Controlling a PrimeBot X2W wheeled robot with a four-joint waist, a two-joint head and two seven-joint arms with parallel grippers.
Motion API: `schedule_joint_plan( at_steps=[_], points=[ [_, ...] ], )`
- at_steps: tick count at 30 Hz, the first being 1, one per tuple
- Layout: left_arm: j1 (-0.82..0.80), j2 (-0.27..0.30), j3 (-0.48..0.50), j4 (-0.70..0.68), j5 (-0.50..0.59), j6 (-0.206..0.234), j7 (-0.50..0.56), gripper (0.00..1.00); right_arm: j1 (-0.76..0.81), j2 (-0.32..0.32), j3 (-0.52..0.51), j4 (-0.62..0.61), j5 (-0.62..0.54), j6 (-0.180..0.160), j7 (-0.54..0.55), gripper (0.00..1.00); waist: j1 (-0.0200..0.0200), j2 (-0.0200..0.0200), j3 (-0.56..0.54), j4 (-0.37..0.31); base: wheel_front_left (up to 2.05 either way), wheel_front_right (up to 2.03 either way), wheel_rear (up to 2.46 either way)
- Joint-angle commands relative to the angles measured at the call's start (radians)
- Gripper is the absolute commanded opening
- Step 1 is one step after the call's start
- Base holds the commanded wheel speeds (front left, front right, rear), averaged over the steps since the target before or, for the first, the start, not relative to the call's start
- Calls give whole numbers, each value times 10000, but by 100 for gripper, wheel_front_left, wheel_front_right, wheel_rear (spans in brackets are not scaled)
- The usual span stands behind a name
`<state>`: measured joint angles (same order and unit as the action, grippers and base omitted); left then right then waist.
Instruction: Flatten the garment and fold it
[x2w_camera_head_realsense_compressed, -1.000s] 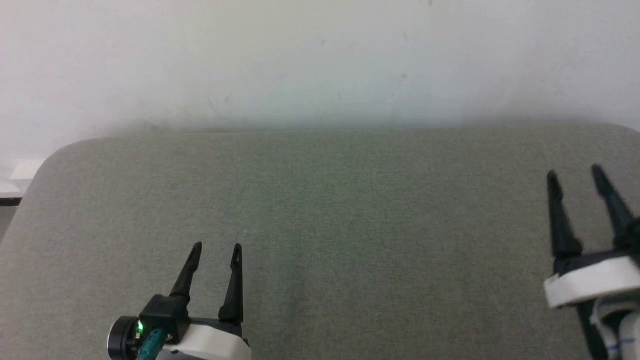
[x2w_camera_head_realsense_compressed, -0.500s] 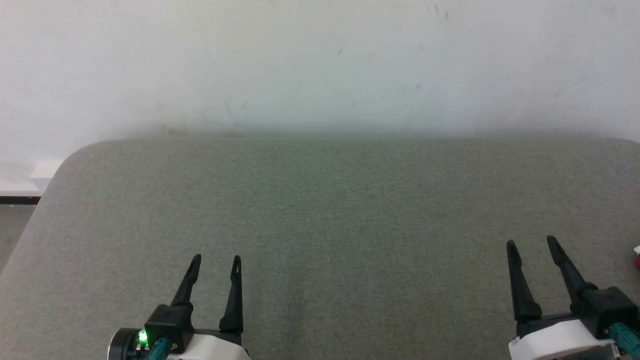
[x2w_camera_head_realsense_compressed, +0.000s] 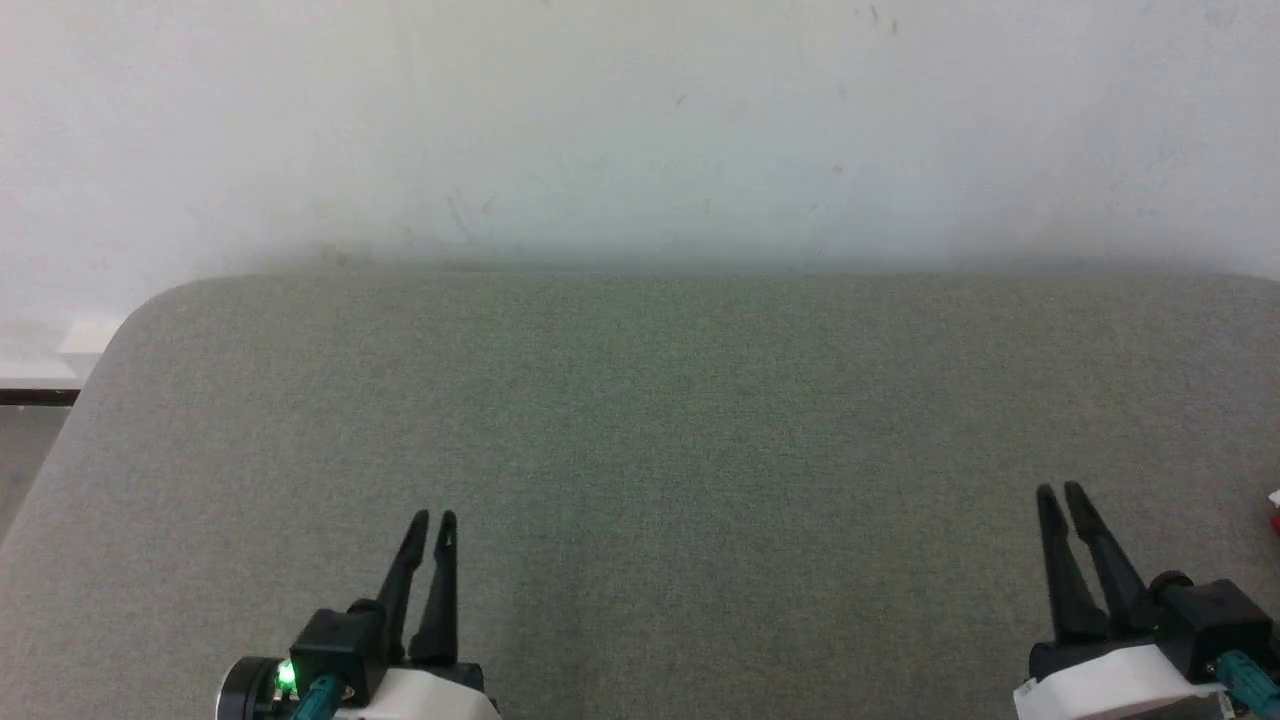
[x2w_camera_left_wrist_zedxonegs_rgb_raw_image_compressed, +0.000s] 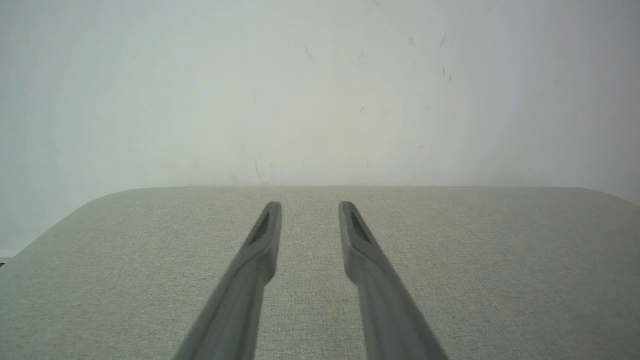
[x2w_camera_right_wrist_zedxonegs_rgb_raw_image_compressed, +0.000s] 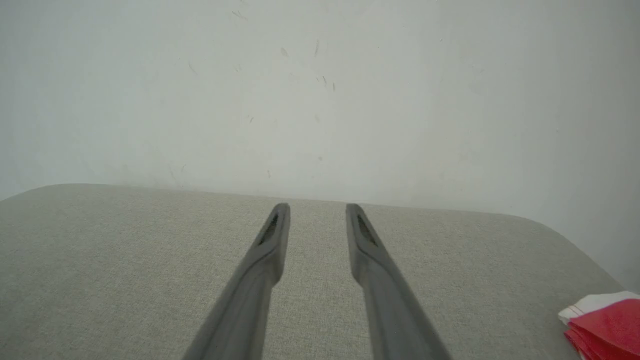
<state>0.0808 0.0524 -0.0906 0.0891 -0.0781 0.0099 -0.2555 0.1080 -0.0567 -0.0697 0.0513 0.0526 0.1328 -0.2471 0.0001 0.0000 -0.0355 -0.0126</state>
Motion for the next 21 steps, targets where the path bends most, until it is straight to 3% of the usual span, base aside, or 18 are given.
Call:
schedule_joint_plan(
  at_steps=[1,21],
  points=[
    [0,2,-3,-2,0,0,1,0,-1,-2,0,0,0,0,3,0,0,0,0,0,0,0,0],
    [-123,-2,135,-137,119,-15,389,0,-164,8,106,-78,-80,-3,378,0,0,0,54,19,0,0,0]
  ],
)
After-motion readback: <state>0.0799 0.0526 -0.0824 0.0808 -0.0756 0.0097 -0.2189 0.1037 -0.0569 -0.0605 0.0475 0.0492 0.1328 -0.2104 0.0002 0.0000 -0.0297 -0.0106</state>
